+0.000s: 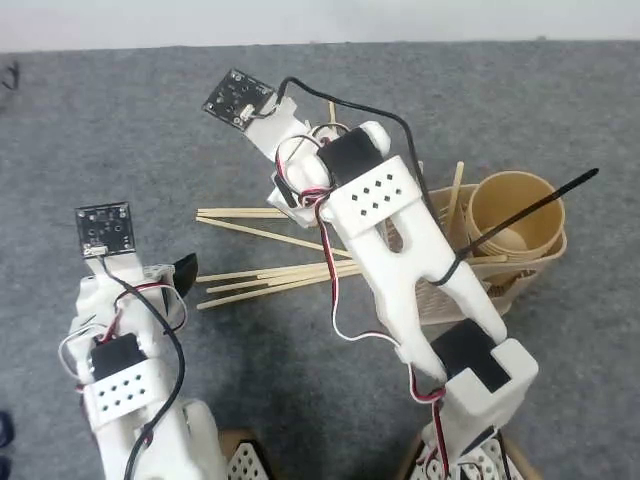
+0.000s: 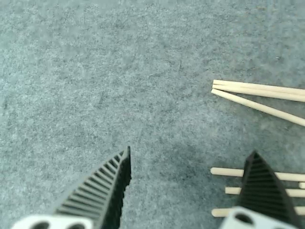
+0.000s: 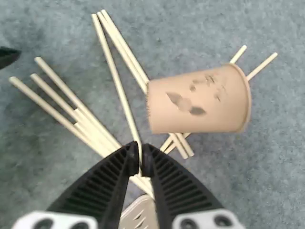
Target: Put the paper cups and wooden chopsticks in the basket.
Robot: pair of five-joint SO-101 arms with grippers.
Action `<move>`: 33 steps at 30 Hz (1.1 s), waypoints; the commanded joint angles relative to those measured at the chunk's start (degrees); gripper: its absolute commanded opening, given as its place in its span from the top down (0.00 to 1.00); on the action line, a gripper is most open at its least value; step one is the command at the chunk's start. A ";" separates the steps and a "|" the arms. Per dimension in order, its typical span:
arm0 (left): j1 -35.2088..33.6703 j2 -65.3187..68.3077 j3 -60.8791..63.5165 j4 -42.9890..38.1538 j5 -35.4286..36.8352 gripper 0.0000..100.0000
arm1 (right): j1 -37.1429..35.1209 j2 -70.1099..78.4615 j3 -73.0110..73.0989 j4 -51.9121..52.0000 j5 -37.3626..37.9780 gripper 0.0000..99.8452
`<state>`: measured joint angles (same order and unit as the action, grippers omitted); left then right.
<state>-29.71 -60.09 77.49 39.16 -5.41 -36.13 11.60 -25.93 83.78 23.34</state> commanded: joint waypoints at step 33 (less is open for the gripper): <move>0.09 0.09 0.22 -2.46 0.53 0.65 | 1.45 25.80 -7.30 -10.95 -5.19 0.73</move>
<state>-29.71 -60.09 78.02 38.11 -5.41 -31.30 36.13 -32.88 66.64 19.12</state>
